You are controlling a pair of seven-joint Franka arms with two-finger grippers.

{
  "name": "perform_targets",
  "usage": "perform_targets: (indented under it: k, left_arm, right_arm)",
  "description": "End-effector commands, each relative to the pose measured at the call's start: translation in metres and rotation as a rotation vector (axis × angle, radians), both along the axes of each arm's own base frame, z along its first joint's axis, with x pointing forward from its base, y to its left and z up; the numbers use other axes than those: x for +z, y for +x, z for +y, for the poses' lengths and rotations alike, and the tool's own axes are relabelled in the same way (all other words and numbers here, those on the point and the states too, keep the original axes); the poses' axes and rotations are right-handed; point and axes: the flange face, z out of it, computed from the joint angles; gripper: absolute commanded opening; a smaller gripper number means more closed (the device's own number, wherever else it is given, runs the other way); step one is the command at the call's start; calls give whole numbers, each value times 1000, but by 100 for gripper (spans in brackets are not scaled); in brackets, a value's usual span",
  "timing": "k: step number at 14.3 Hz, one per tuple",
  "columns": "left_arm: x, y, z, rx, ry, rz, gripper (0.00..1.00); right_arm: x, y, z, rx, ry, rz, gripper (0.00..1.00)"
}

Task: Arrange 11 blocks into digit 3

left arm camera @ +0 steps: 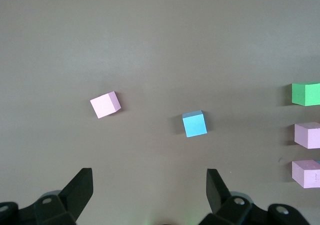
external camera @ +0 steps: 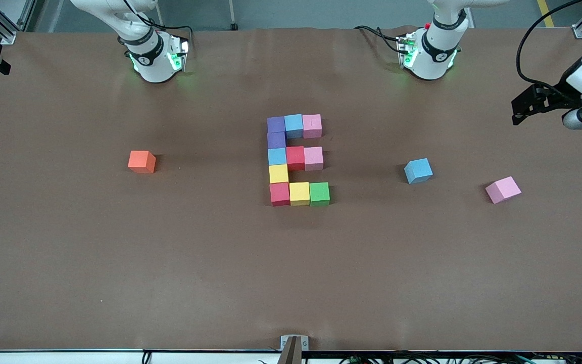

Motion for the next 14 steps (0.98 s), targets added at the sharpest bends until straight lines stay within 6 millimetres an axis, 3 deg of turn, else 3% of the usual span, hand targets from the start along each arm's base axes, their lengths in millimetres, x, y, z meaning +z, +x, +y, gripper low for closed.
perform_targets:
  k: [1,4,8,14]
  left_arm:
    - [6,-14,-19,-4,-6,-2,100]
    - [3,-23,-32,-7,1,20,100]
    - [6,-18,1,15,-3,20,100]
    - [7,-19,14,48,-30,35,100]
  right_arm:
    - [3,-3,0,-12,-2,-6,100]
    - [3,-3,1,-9,-2,-6,100]
    - [3,-3,1,-9,-2,-4,100]
    - [3,-3,-1,-14,-2,-6,100]
